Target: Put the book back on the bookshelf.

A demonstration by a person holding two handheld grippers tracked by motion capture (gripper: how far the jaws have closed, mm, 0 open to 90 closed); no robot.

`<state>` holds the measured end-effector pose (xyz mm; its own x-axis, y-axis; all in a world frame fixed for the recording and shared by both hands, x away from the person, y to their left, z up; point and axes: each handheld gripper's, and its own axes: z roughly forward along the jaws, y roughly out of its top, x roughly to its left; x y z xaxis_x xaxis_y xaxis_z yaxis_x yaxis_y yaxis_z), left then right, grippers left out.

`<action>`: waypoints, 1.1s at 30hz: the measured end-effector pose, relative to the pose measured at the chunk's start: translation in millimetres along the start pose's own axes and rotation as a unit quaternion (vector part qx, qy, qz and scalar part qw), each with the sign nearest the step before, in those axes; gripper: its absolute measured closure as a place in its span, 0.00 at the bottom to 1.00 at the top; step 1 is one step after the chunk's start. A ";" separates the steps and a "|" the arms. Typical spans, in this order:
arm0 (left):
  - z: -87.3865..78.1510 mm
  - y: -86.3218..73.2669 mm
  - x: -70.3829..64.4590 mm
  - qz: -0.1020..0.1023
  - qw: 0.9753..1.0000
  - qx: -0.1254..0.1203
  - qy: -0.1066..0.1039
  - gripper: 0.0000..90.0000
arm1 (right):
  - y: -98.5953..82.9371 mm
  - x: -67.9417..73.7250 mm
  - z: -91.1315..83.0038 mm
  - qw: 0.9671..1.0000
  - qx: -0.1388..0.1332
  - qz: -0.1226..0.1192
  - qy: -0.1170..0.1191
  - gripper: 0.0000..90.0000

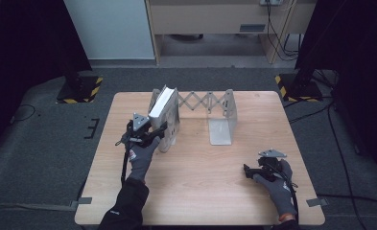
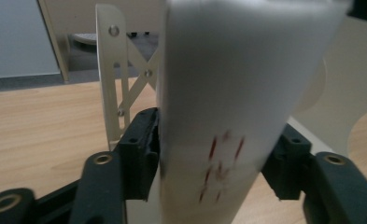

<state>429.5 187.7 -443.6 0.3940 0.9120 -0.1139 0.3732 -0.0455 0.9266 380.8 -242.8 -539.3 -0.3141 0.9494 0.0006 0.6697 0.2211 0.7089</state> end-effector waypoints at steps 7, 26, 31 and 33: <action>1.9 0.5 -3.8 0.004 1.000 -0.002 0.012 0.53 | 0.0 0.0 0.0 1.000 0.000 0.000 -0.001 0.03; 0.1 -12.3 -11.4 0.004 1.000 -0.001 -0.016 0.49 | 0.0 0.2 0.1 1.000 0.000 0.001 -0.001 0.03; 3.8 -14.2 -14.8 -0.002 1.000 0.006 -0.018 0.49 | 0.0 0.3 0.1 1.000 0.000 0.001 -0.002 0.03; 7.0 -13.5 -16.3 -0.007 1.000 0.005 -0.016 0.48 | 0.0 0.2 0.2 1.000 -0.001 0.000 -0.002 0.03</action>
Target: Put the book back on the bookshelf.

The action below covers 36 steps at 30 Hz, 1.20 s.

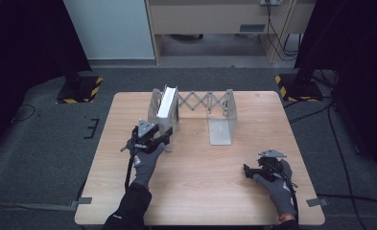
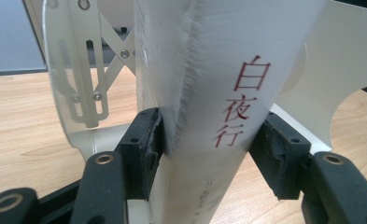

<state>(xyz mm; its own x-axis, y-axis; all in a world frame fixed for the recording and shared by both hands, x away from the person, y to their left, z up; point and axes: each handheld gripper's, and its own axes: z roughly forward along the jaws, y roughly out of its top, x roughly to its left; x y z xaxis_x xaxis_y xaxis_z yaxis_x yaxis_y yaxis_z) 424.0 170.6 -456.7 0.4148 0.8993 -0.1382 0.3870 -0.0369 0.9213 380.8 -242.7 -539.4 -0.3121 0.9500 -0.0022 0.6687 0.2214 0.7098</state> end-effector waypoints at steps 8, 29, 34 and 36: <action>15.5 5.1 -2.4 -0.002 1.000 0.001 0.003 0.46 | 0.0 0.0 0.0 1.000 0.000 0.000 0.000 0.03; 19.9 10.4 0.3 -0.004 1.000 0.006 0.001 0.45 | 0.0 0.1 -0.1 1.000 0.000 0.001 0.000 0.03; -1.6 3.5 -0.8 0.001 1.000 0.004 -0.006 0.44 | 0.0 0.1 -0.1 1.000 0.001 0.001 0.000 0.03; -11.6 0.0 -0.9 0.006 1.000 0.011 -0.008 0.43 | 0.1 0.1 -0.2 1.000 0.001 0.001 0.000 0.03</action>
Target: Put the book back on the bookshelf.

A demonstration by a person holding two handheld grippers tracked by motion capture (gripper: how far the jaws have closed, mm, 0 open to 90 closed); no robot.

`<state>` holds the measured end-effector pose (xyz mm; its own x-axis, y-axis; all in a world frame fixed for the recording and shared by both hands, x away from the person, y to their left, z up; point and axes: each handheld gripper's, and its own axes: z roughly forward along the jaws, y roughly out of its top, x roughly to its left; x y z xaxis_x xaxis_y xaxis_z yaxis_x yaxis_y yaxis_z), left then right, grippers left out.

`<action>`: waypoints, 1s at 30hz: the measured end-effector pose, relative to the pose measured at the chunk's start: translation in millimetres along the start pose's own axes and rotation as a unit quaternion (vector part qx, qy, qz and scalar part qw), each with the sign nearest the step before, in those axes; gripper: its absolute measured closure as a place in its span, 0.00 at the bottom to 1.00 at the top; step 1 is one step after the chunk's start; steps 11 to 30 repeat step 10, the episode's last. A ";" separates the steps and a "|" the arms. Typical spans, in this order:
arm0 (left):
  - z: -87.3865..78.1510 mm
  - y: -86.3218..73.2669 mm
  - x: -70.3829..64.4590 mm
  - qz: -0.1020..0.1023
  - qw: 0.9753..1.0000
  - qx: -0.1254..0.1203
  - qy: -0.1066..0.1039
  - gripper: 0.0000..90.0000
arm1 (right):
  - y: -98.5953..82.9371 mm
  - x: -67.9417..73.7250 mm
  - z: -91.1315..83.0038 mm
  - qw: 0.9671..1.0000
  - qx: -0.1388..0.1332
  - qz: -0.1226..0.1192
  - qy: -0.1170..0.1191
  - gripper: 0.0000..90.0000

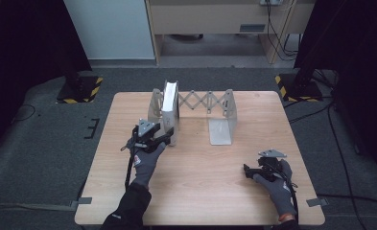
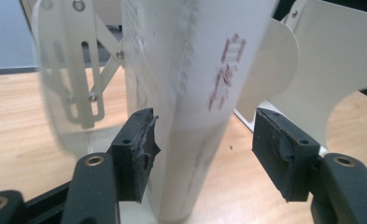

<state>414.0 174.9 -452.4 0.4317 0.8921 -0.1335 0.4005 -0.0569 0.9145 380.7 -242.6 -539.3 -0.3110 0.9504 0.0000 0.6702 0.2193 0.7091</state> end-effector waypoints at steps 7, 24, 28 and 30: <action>-24.4 -19.1 3.6 0.018 0.999 0.036 -0.016 0.39 | -0.3 0.1 -1.0 1.000 -0.006 0.005 0.001 0.09; -30.6 -33.6 7.6 0.026 0.998 0.059 -0.016 0.37 | -0.8 -0.8 -2.4 1.000 -0.013 0.005 -0.006 0.17; -30.6 -33.6 7.6 0.026 0.998 0.059 -0.016 0.37 | -0.8 -0.8 -2.4 1.000 -0.013 0.005 -0.006 0.17; -30.6 -33.6 7.6 0.026 0.998 0.059 -0.016 0.37 | -0.8 -0.8 -2.4 1.000 -0.013 0.005 -0.006 0.17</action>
